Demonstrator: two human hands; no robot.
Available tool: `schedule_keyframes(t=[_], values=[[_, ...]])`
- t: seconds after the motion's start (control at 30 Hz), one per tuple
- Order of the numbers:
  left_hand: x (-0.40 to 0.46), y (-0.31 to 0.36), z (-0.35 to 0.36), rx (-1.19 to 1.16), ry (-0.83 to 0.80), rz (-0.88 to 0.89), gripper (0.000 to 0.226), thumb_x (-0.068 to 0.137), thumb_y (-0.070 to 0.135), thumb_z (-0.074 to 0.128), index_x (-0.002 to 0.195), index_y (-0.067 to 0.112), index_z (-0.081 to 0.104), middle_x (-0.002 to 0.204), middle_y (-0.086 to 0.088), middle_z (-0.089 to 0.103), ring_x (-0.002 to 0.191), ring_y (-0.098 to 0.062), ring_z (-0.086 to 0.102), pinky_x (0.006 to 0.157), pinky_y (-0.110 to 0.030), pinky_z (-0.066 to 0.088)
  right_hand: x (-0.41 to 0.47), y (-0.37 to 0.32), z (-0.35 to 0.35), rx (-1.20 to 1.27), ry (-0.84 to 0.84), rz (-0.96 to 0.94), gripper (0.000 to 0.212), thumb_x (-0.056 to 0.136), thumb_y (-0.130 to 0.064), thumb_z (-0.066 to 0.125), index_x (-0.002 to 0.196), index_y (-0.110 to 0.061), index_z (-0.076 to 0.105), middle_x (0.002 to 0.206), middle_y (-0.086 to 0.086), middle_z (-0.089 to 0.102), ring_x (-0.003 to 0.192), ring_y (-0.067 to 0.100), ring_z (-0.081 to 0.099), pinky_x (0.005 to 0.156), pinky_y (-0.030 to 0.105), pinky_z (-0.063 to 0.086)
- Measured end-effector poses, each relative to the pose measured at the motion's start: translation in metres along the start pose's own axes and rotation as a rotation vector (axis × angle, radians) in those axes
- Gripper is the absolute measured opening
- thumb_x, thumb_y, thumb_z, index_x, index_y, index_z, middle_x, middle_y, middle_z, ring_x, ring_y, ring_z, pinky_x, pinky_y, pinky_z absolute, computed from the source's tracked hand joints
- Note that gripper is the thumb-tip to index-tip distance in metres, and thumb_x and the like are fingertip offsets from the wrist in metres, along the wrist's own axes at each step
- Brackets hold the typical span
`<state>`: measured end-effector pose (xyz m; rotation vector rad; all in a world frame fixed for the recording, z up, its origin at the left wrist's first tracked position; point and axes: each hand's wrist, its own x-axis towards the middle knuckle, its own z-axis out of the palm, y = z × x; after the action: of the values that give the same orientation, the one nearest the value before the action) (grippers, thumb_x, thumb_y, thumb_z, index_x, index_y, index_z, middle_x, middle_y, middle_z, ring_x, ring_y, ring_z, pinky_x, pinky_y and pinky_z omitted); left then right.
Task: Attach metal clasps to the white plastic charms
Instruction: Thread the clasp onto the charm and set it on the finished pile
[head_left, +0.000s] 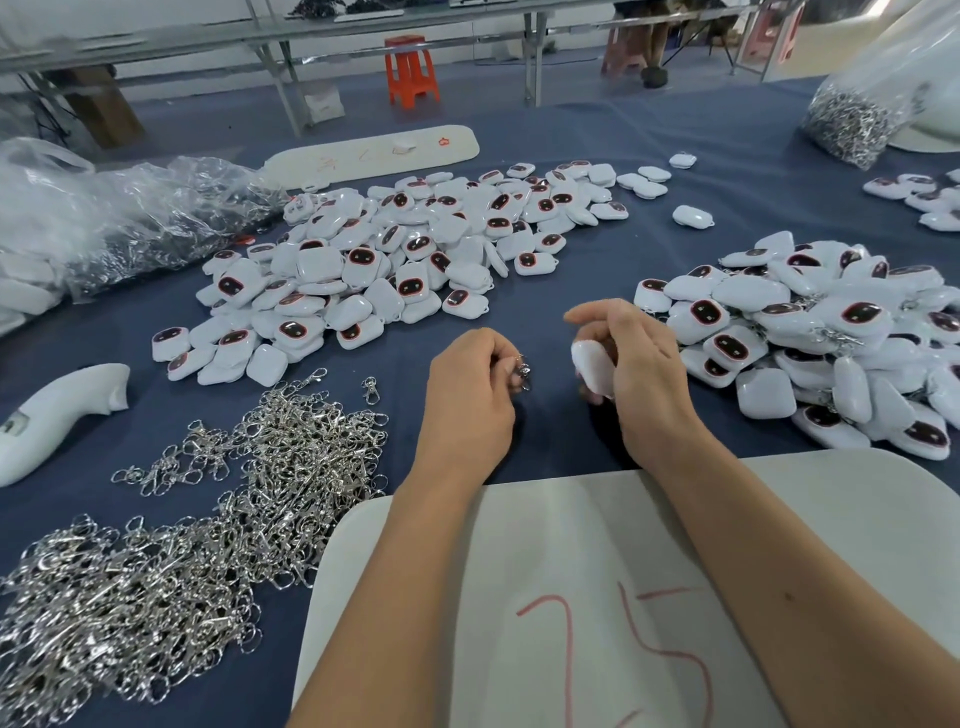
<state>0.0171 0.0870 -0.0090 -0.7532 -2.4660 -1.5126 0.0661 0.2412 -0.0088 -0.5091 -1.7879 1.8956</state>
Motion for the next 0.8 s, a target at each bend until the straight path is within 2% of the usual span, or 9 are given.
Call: schedule_keyframes(t=[0.03,0.13,0.27,0.33,0.4,0.5,0.6,0.7,0.8], values=[[-0.001,0.001,0.001,0.010,-0.010,0.004,0.023,0.097,-0.004,0.051,0.082,0.010,0.062,0.079,0.005,0.065,0.074,-0.006,0.062,0.070,-0.012,0.045,0.000,0.001,-0.001,0.047,-0.042,0.016,0.026,0.099,-0.018,0.049,0.103,-0.015,0.074,0.079,0.005,0.061,0.064,0.021,0.053,0.053,0.032,0.042],[-0.003,0.002,0.000,0.041,-0.041,0.045,0.021,0.097,-0.002,0.052,0.084,0.011,0.061,0.081,0.005,0.064,0.077,-0.008,0.061,0.072,-0.021,0.049,0.000,0.003,-0.005,0.121,-0.138,0.033,0.034,0.091,-0.009,0.064,0.124,-0.017,0.068,0.091,0.002,0.065,0.072,0.017,0.062,0.073,0.031,0.053],[-0.005,0.005,0.001,0.051,-0.093,0.156,0.018,0.095,-0.002,0.054,0.085,0.010,0.061,0.081,0.002,0.063,0.078,-0.014,0.062,0.073,-0.032,0.050,-0.001,0.003,-0.005,0.148,-0.099,0.041,0.031,0.087,-0.020,0.080,0.117,-0.018,0.074,0.100,0.002,0.076,0.096,0.023,0.075,0.098,0.044,0.059],[-0.006,0.006,0.002,0.043,-0.120,0.166,0.017,0.094,0.000,0.057,0.084,0.012,0.062,0.082,0.004,0.064,0.077,-0.013,0.062,0.072,-0.031,0.050,-0.003,0.001,-0.003,0.176,-0.067,0.019,0.020,0.086,-0.019,0.083,0.104,-0.012,0.078,0.093,0.003,0.077,0.089,0.023,0.077,0.093,0.043,0.062],[-0.006,0.007,0.002,0.025,-0.129,0.160,0.014,0.091,0.002,0.062,0.084,0.014,0.064,0.083,0.006,0.065,0.077,-0.013,0.062,0.071,-0.029,0.050,-0.004,0.000,0.000,0.155,-0.004,-0.017,0.011,0.092,-0.018,0.080,0.094,-0.008,0.075,0.083,0.002,0.076,0.072,0.017,0.073,0.072,0.033,0.063],[-0.006,0.007,0.002,-0.010,-0.147,0.152,0.015,0.087,0.002,0.066,0.081,0.015,0.067,0.083,0.006,0.067,0.077,-0.015,0.063,0.069,-0.027,0.051,-0.003,0.001,0.002,0.045,0.098,-0.057,0.015,0.097,-0.024,0.073,0.089,-0.013,0.067,0.069,0.000,0.066,0.048,0.015,0.055,0.043,0.024,0.044],[-0.006,0.007,0.001,-0.023,-0.159,0.155,0.014,0.087,0.002,0.066,0.081,0.014,0.067,0.082,0.006,0.068,0.077,-0.016,0.063,0.068,-0.025,0.051,-0.003,0.002,0.004,-0.017,0.062,-0.067,0.012,0.095,-0.025,0.074,0.093,-0.015,0.068,0.068,-0.002,0.062,0.048,0.014,0.048,0.045,0.024,0.040],[-0.006,0.007,0.001,-0.022,-0.162,0.161,0.011,0.088,0.003,0.066,0.082,0.012,0.066,0.082,0.003,0.067,0.076,-0.017,0.063,0.070,-0.033,0.052,-0.004,0.002,0.005,-0.120,0.030,-0.105,0.012,0.093,-0.024,0.075,0.087,-0.016,0.069,0.067,-0.005,0.061,0.055,0.014,0.048,0.053,0.027,0.042],[-0.006,0.008,0.002,-0.019,-0.158,0.169,0.012,0.088,0.001,0.066,0.081,0.011,0.065,0.082,0.003,0.067,0.075,-0.018,0.063,0.071,-0.038,0.051,-0.004,0.003,0.006,-0.158,0.033,-0.126,0.011,0.093,-0.020,0.074,0.083,-0.019,0.071,0.065,-0.011,0.062,0.053,0.007,0.049,0.053,0.023,0.042]])
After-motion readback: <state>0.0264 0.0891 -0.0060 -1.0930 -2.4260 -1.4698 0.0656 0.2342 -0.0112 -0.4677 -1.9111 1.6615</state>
